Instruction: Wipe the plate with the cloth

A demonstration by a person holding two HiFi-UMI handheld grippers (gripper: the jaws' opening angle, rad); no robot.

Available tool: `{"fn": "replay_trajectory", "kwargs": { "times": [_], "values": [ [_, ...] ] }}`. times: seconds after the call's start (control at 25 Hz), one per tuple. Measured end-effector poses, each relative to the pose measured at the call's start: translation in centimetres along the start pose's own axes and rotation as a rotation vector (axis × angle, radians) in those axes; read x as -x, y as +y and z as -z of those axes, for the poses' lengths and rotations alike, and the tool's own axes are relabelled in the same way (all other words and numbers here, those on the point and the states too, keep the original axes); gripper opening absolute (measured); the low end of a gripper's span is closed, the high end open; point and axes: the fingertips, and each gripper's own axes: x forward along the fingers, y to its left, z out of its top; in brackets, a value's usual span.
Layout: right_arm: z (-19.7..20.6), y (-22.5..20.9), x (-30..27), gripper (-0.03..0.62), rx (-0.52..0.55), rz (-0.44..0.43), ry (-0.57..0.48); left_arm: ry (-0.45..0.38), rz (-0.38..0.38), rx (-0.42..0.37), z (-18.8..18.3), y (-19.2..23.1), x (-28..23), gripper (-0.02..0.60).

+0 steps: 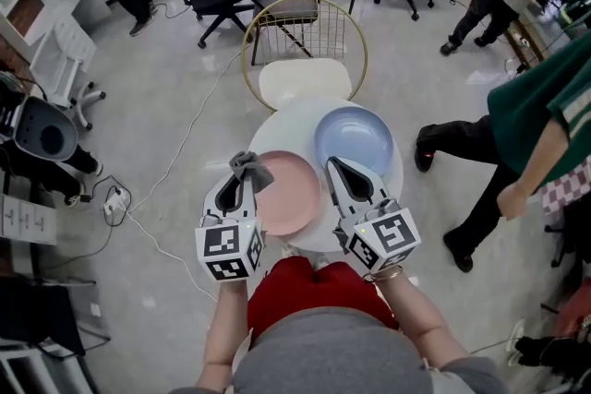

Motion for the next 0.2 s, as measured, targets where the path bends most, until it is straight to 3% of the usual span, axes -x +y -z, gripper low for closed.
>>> {"fn": "replay_trajectory", "kwargs": {
  "times": [0.2],
  "values": [
    [-0.3, -0.9, 2.2, 0.028, 0.011, -0.015, -0.015, -0.011, -0.01, -0.001, 0.1, -2.0, 1.0, 0.037]
  ]
}}
